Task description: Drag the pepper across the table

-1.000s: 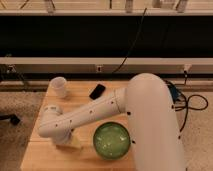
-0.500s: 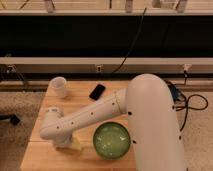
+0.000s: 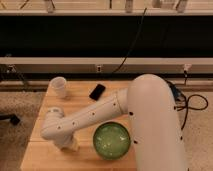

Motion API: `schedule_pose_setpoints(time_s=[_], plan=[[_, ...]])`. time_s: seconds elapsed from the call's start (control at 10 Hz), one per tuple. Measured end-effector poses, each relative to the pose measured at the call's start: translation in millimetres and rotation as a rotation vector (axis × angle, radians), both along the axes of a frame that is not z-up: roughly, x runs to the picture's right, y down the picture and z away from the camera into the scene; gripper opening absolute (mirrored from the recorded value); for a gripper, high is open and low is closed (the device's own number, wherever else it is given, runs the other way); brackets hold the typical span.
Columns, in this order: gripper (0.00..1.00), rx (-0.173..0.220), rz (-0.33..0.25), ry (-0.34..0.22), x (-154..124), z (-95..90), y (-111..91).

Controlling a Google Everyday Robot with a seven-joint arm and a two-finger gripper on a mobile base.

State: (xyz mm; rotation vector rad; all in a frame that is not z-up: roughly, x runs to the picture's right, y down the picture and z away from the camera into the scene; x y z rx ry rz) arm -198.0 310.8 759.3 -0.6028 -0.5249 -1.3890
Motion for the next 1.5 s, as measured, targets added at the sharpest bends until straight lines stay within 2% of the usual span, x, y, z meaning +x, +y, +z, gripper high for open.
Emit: schedule_pose_setpoints(time_s=[0.4,0.5,0.7,1.0,1.3,1.5], plan=[[0.07,0.009,-0.006,0.000,8.7,2.4,-7.8],[0.03,0.013,-0.004,0.000,13.3,5.4,-15.6],[0.02,0.018,0.000,0.002,22.9,16.0,-35.7],[0.02,0.022,0.010,0.001,34.9,17.3,-44.4],[0.02,0.017,0.044,-0.010,60.7,23.5,-63.1],[0.02,0.015,0.054,-0.012,71.2,22.3,-65.9]])
